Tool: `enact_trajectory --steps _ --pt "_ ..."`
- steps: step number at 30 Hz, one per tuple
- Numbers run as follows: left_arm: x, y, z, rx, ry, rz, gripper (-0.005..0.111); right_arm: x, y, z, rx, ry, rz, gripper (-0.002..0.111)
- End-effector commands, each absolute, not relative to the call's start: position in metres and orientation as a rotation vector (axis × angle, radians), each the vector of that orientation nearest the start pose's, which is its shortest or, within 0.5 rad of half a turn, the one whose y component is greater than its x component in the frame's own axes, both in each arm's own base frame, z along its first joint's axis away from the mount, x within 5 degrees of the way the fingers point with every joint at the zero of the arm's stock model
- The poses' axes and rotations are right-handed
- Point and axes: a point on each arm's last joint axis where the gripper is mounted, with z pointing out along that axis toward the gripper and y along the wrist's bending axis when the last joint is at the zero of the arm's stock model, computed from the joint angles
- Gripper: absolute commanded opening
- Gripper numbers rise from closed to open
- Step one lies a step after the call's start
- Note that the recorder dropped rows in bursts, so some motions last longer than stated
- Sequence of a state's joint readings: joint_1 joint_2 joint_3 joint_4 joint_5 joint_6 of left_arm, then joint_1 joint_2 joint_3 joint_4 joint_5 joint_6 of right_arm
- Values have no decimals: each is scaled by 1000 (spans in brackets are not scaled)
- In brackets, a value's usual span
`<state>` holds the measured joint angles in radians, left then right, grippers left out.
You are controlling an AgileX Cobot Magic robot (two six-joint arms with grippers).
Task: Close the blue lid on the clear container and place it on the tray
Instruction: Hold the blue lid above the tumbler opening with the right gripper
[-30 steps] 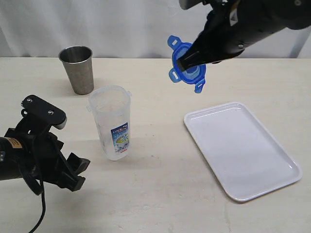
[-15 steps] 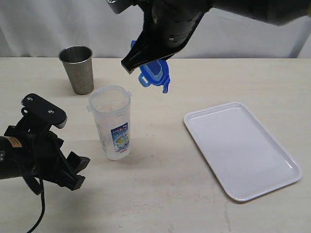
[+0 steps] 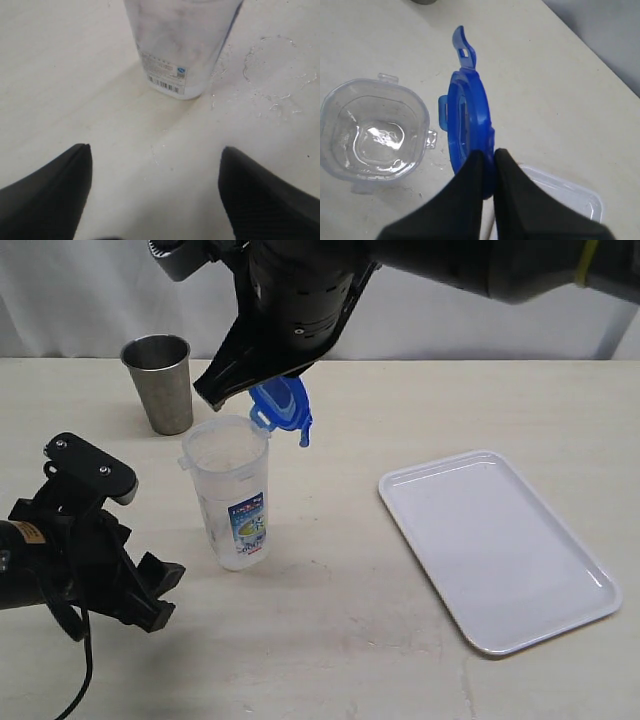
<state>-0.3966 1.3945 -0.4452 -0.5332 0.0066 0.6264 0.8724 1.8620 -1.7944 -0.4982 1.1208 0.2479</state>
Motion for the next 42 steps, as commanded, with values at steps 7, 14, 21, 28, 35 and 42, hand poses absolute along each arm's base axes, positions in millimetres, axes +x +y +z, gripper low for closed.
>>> enact_trajectory --steps 7,14,21,28,35,42 --pt "209 -87 163 590 2367 -138 67 292 283 341 -888 2334 -289 4" --pt "208 -87 163 591 2369 -140 67 294 276 343 -883 2318 -405 4" --pt "209 -87 163 588 2368 -139 67 279 290 351 -950 2198 -481 4" --pt "209 -87 163 588 2368 -139 67 270 299 351 -942 2203 -438 4" --pt "209 -87 163 588 2369 -140 67 268 301 349 -935 2216 -419 4" --pt "209 -87 163 588 2369 -140 67 270 311 328 -981 2271 -406 4"
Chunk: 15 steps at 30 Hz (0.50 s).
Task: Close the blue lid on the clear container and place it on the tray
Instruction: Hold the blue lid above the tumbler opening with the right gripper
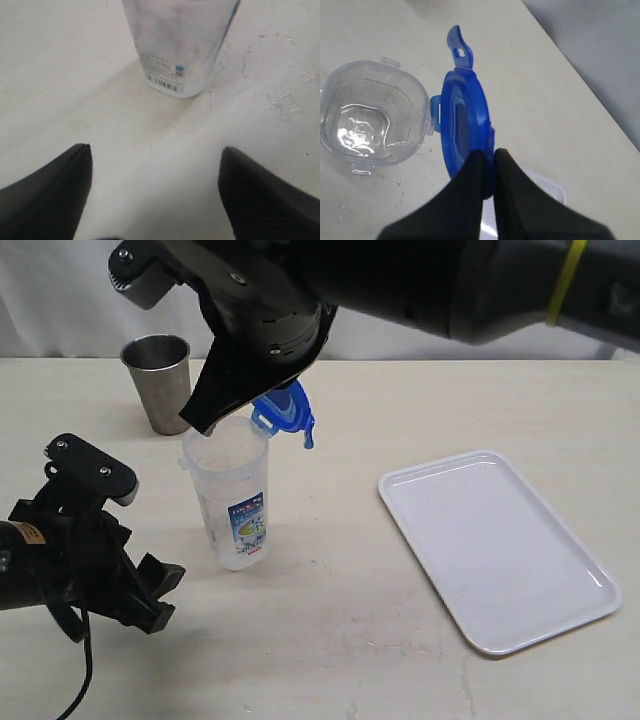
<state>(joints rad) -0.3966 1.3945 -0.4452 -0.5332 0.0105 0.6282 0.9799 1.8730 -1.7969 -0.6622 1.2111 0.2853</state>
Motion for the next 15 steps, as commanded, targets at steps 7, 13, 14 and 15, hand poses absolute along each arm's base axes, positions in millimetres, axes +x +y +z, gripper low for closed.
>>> enact_trajectory --steps 7,13,14,15 --pt "209 -87 163 587 2367 -139 67 270 311 328 -981 2272 -407 4" --pt "209 -87 163 581 2364 -138 67 260 316 337 -1003 2217 -416 4" --pt "209 -87 163 581 2364 -138 67 259 316 337 -1006 2216 -413 4" --pt "209 -87 163 581 2364 -138 67 258 318 337 -1010 2220 -403 4"
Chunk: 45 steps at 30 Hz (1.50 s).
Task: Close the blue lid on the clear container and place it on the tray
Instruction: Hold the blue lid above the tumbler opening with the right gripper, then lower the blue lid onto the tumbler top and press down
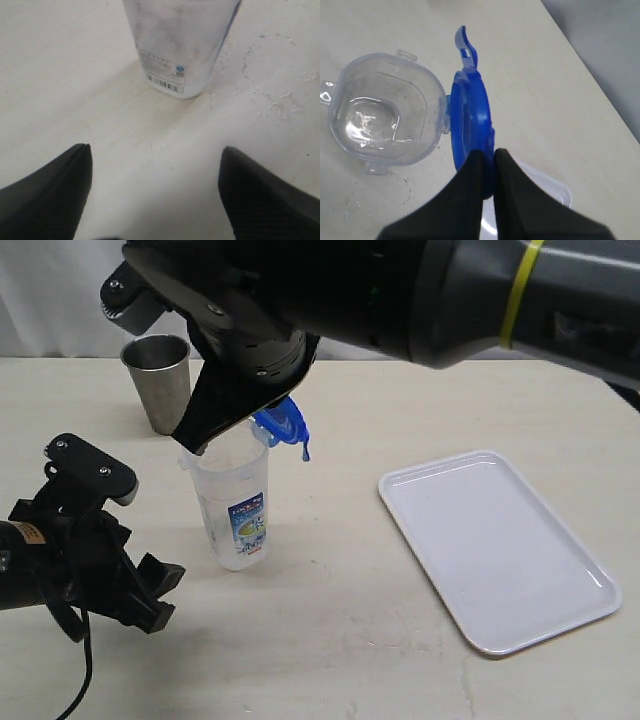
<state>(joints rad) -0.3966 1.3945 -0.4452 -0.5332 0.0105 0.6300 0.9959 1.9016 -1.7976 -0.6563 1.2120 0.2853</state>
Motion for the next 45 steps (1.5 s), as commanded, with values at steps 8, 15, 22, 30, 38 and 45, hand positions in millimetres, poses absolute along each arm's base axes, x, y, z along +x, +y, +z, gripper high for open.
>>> enact_trajectory --steps 8,15,22,30,38,45 --pt "209 -87 163 581 2364 -138 67 253 321 334 -1021 2254 -351 4" --pt "209 -87 163 581 2364 -138 67 249 323 332 -1025 2293 -298 4" --pt "209 -87 163 578 2365 -139 67 247 326 330 -1029 2320 -238 4" --pt "209 -87 163 576 2365 -140 67 246 332 329 -1032 2304 -155 4" --pt "209 -87 163 573 2366 -141 67 246 339 320 -1042 2327 -104 4" --pt "209 -87 163 573 2366 -141 67 249 347 301 -1065 2366 -116 4"
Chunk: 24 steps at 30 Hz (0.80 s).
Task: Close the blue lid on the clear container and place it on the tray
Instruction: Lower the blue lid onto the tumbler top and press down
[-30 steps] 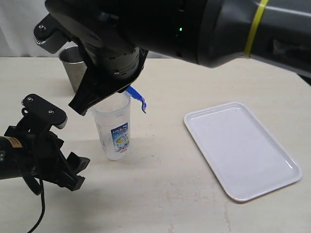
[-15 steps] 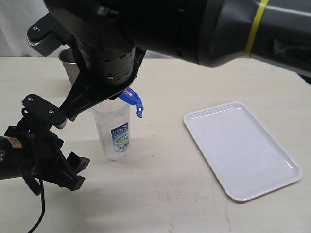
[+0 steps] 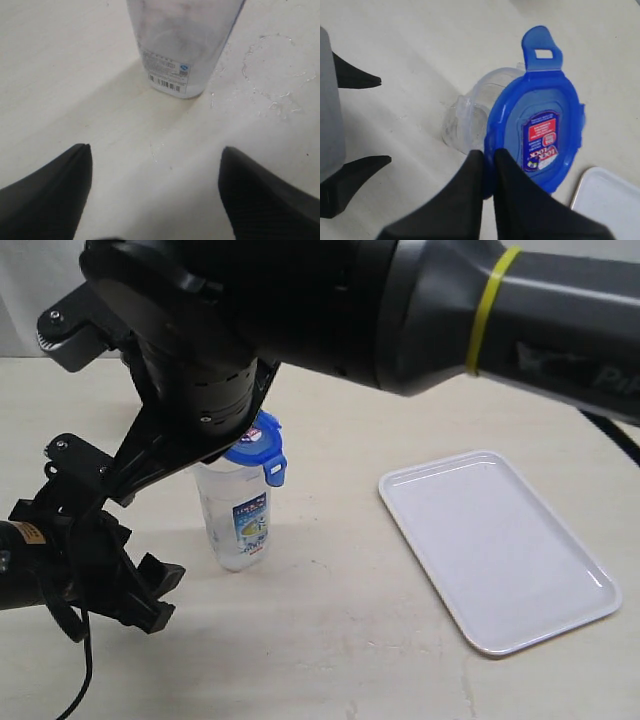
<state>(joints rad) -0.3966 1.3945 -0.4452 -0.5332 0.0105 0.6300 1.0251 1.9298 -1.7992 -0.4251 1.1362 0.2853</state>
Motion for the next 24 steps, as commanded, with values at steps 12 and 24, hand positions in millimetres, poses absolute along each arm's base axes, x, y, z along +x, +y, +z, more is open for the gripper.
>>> enact_trajectory --steps 12,24 --pt "209 -87 163 573 2366 -141 67 251 353 304 -1096 2292 -63 4" --pt "209 -87 163 573 2366 -141 67 255 357 277 -1221 2328 -172 4"
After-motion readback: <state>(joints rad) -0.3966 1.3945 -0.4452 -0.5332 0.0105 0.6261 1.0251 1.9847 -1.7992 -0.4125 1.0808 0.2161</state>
